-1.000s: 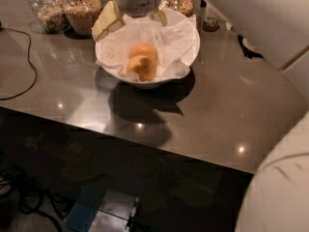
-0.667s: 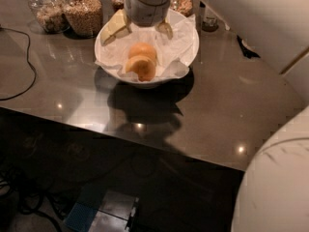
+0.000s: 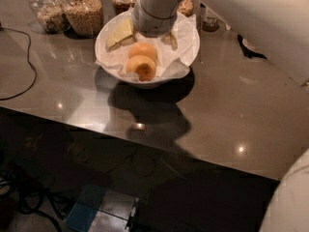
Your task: Pick orange from white bowl
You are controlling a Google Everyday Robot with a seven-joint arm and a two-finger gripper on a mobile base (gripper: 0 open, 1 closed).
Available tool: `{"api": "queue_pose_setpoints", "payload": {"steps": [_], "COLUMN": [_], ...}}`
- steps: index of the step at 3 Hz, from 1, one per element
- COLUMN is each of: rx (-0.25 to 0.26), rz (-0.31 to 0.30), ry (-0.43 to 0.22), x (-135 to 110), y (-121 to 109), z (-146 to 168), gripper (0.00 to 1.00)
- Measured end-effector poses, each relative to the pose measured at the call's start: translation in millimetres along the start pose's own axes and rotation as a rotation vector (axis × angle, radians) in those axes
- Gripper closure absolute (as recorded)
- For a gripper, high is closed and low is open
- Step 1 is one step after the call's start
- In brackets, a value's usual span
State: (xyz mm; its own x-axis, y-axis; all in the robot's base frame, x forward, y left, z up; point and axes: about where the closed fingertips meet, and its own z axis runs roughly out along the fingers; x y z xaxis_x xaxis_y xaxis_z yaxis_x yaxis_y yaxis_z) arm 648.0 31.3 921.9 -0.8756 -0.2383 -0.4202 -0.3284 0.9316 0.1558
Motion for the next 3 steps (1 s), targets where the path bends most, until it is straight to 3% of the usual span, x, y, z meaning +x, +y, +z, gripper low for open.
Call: {"api": "queue_pose_setpoints", "payload": {"steps": [1,2,3], "rx": [0.034,0.062,0.097], "rz": [-0.04,-0.061,-0.045], "ry": [-0.077,-0.111,-0.139], "x": [-1,-2,-12], "y": [21,33,33], "z": [-13,-3,8], "gripper": [0.19,0.31,0.35]}}
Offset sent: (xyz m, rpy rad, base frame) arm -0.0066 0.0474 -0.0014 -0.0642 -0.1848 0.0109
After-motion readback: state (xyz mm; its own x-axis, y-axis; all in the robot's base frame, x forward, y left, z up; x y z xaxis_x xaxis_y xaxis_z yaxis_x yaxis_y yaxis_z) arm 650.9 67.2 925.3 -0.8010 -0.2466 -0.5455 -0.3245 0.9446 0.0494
